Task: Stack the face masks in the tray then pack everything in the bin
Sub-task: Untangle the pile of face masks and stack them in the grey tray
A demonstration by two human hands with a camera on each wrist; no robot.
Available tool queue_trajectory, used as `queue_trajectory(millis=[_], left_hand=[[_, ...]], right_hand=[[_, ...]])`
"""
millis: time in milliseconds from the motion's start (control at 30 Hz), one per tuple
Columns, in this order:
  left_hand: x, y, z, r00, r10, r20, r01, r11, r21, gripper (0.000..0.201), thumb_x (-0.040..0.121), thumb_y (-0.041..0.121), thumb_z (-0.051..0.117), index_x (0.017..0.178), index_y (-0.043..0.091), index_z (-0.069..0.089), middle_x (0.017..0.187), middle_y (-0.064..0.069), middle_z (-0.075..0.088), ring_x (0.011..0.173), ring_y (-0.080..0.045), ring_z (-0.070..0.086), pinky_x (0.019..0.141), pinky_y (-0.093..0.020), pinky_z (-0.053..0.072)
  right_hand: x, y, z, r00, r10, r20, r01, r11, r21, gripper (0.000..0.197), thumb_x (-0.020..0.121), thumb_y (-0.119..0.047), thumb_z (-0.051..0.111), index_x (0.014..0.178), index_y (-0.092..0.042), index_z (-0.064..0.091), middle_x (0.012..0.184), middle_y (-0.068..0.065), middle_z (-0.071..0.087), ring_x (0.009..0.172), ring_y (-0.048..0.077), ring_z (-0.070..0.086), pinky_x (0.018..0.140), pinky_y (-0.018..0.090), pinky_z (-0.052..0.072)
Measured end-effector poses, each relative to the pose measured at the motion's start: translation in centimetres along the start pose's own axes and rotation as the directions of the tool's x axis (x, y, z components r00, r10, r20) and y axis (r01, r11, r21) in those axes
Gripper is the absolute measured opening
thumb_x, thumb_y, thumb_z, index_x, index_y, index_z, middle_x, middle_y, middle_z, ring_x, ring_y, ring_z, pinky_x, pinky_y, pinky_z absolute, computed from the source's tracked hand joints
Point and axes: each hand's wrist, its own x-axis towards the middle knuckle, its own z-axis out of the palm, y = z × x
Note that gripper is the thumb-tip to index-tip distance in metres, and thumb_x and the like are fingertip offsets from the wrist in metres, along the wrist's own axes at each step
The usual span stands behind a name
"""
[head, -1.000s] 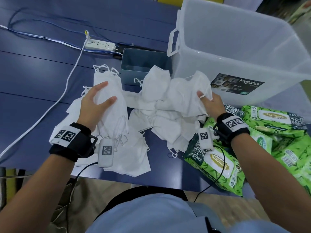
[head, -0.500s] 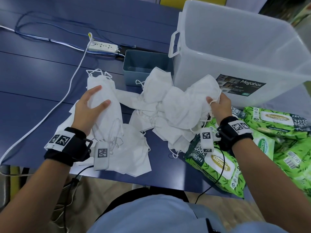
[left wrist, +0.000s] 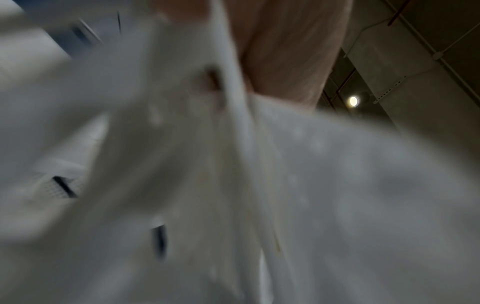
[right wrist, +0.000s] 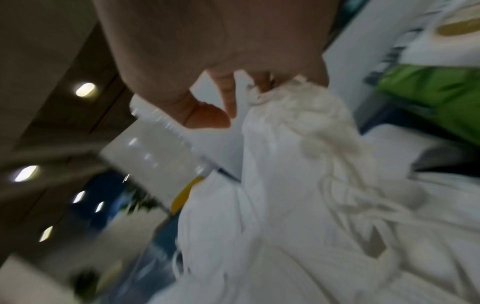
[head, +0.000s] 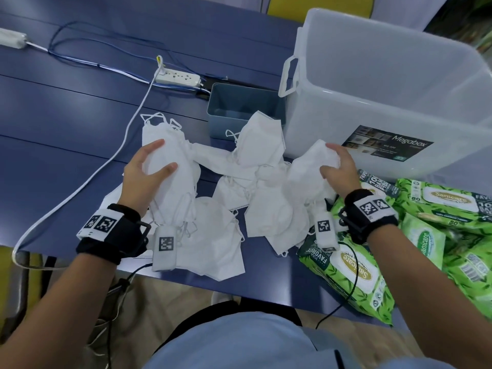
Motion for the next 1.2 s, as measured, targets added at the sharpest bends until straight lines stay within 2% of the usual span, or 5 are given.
queue_trajectory(millis=[200,367,600,833,1200], left_hand=[[-0.4,-0.4,0.6,1.000,-0.019,-0.011,0.019,1.000,0.002,0.048,0.082,0.017,0.072,0.126,0.030,0.057,0.129,0.008,0.052,0.117,-0.006,0.048,0.094,-0.016,0.041],[-0.6,-0.2,0.9,0.998,-0.032,-0.047,0.031,0.999,-0.019,0.048,0.083,0.014,0.070,0.128,0.025,0.056,0.122,0.011,0.052,0.103,0.007,0.049,0.083,-0.004,0.042],[-1.4,-0.5,0.2,0.994,-0.042,-0.101,0.038,0.998,-0.049,0.047,0.083,0.015,0.071,0.126,0.027,0.057,0.122,0.016,0.054,0.104,0.015,0.049,0.086,-0.005,0.041],[-2.0,-2.0,-1.3,0.988,-0.104,-0.116,0.101,0.994,-0.030,0.047,0.082,0.016,0.072,0.125,0.029,0.057,0.128,0.011,0.055,0.123,-0.012,0.048,0.108,-0.039,0.039],[-1.1,-0.6,2.6,1.000,-0.005,0.028,0.004,1.000,0.028,0.044,0.087,0.019,0.067,0.129,0.024,0.054,0.128,0.016,0.052,0.120,0.002,0.043,0.104,-0.011,0.031]], right_hand=[[-1.1,-4.1,7.0,0.876,-0.450,0.171,0.460,0.675,-0.577,0.046,0.075,-0.013,0.062,0.121,-0.014,0.058,0.141,0.014,0.042,0.140,0.034,0.025,0.112,0.058,0.000],[-0.9,-6.1,14.0,0.664,-0.470,0.582,0.732,0.566,-0.379,0.033,0.085,-0.008,0.057,0.117,-0.009,0.060,0.132,0.013,0.049,0.126,0.031,0.043,0.103,0.037,0.034],[1.1,-5.5,20.4,0.758,-0.175,0.628,0.604,0.552,-0.575,0.070,0.090,-0.025,0.060,0.146,-0.009,0.022,0.155,0.018,0.014,0.143,0.033,0.018,0.111,0.040,0.031],[2.6,-5.0,19.7,0.812,-0.238,0.532,0.547,0.627,-0.555,0.024,0.095,-0.009,0.041,0.112,-0.001,0.056,0.113,0.021,0.060,0.103,0.037,0.057,0.079,0.037,0.042],[-0.7,-8.7,11.8,0.926,-0.101,0.364,-0.071,0.899,0.431,0.035,0.090,-0.001,0.059,0.120,-0.014,0.046,0.110,0.003,0.060,0.099,0.019,0.058,0.091,0.032,0.050]])
